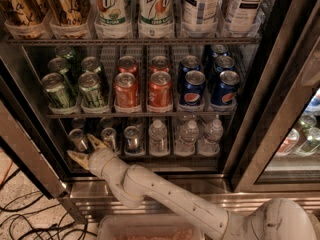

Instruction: Pick redbull can from bottom shelf of fridge

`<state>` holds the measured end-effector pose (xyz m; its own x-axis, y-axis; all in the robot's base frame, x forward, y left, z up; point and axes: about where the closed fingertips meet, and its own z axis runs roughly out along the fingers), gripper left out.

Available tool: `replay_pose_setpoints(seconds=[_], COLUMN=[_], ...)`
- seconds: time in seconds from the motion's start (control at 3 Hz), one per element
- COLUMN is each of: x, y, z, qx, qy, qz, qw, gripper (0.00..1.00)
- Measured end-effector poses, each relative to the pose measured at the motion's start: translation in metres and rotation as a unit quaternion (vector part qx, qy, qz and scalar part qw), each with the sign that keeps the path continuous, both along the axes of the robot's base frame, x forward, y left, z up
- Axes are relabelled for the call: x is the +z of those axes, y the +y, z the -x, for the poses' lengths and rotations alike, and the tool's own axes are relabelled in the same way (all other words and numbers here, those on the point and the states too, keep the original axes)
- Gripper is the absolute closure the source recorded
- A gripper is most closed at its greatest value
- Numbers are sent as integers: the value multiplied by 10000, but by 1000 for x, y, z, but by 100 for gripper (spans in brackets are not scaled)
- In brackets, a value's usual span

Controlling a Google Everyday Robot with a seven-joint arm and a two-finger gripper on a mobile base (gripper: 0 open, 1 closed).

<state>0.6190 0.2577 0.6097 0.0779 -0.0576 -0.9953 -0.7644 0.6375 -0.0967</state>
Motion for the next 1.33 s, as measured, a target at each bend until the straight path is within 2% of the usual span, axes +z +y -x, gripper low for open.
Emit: replay_pose_setpoints(seconds=[0.67, 1.0, 1.33], x=[-1, -3, -3], y=[14, 22, 22], z=[-16, -16, -16], qx=[245, 388, 388], qy=[24, 40, 40], qz=[0, 72, 72], qw=[9997, 9992, 9992], gripper=[34, 54, 76])
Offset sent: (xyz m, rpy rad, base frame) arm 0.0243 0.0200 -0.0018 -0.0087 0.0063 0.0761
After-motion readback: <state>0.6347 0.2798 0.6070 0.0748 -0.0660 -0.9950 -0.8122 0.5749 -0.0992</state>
